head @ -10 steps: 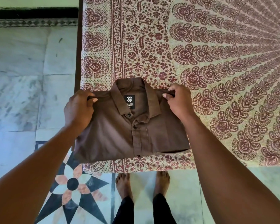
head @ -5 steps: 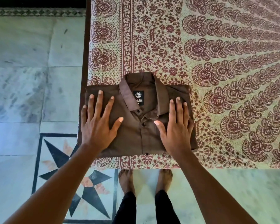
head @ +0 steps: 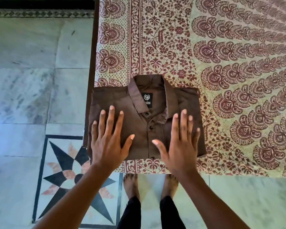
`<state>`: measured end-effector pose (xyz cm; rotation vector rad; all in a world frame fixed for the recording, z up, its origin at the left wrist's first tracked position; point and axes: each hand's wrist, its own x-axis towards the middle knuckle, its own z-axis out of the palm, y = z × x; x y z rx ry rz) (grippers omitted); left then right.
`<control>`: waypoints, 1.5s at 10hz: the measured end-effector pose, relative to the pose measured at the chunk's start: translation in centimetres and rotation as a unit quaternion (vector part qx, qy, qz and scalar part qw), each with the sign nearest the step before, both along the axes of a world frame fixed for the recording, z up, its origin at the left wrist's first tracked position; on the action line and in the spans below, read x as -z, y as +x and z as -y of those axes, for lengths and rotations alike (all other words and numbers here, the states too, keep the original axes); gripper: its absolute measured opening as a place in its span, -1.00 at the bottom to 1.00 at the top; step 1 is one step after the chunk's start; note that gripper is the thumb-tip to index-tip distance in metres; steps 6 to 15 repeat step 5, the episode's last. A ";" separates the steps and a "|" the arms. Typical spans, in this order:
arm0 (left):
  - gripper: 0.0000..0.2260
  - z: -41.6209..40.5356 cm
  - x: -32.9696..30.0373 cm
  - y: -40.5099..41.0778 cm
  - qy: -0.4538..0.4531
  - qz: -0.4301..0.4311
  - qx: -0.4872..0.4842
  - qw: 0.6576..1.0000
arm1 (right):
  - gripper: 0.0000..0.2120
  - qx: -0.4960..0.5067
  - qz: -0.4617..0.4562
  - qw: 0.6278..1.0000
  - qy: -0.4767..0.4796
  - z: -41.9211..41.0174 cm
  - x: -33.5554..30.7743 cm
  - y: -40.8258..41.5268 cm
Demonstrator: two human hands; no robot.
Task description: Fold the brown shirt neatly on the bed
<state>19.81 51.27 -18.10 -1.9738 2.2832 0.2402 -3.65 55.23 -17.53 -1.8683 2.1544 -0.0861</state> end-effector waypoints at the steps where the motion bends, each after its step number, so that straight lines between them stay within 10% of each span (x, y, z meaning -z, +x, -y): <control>1: -0.28 0.0 1.4 0.4 0.009 -0.002 0.003 1.000 | -0.06 -0.041 -0.049 0.997 0.036 -1.2 1.8 -0.5; 3: -0.29 -0.1 1.8 0.6 0.003 -0.001 0.014 1.000 | -0.11 0.022 -0.065 0.996 0.056 -1.1 2.8 -5.1; 5: -0.41 -0.9 -3.1 -2.0 -0.013 -0.148 -0.080 0.986 | -0.27 0.090 0.125 0.987 -0.038 -1.7 -1.6 -7.4; 15: -0.41 -0.9 -3.1 -2.0 -0.013 -0.148 -0.080 0.986 | -0.27 0.090 0.125 0.987 -0.038 -1.7 -1.6 -7.4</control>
